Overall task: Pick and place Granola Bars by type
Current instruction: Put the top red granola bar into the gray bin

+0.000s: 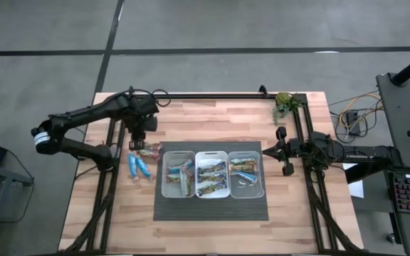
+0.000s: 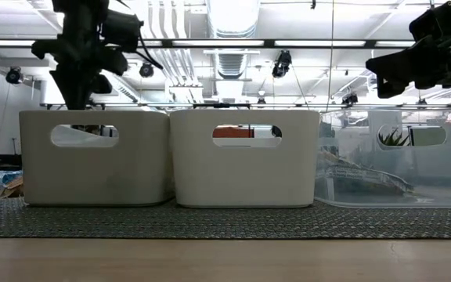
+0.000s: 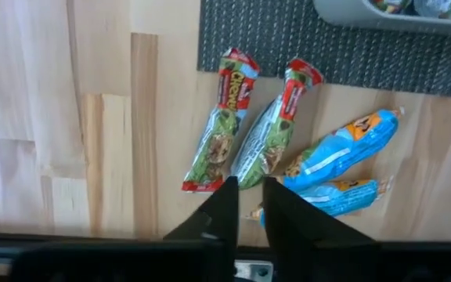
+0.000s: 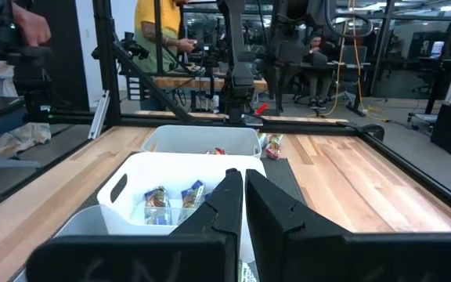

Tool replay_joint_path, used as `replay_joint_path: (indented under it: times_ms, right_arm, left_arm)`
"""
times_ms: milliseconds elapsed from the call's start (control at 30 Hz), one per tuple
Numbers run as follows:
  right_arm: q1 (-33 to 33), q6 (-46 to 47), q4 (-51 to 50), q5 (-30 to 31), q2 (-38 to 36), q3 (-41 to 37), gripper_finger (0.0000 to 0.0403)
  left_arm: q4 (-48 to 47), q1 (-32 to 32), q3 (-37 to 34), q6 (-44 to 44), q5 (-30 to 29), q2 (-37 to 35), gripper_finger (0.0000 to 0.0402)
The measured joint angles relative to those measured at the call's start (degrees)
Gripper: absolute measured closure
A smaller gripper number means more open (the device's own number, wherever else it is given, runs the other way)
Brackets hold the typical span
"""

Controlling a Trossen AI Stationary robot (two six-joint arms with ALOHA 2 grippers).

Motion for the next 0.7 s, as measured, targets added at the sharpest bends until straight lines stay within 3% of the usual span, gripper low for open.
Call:
replay_joint_path:
  times_ms: [333,700]
  right_arm:
    - [0.0,0.0,0.0,0.0,0.0,0.0,0.0394]
    - [0.0,0.0,0.0,0.0,0.0,0.0,0.0394]
  left_arm:
    - [1.3,0.0,-2.0,5.4,-3.6,0.0,0.0246]
    - [10.1,0.0,-7.2,8.8,-3.8,0.1,0.0234]
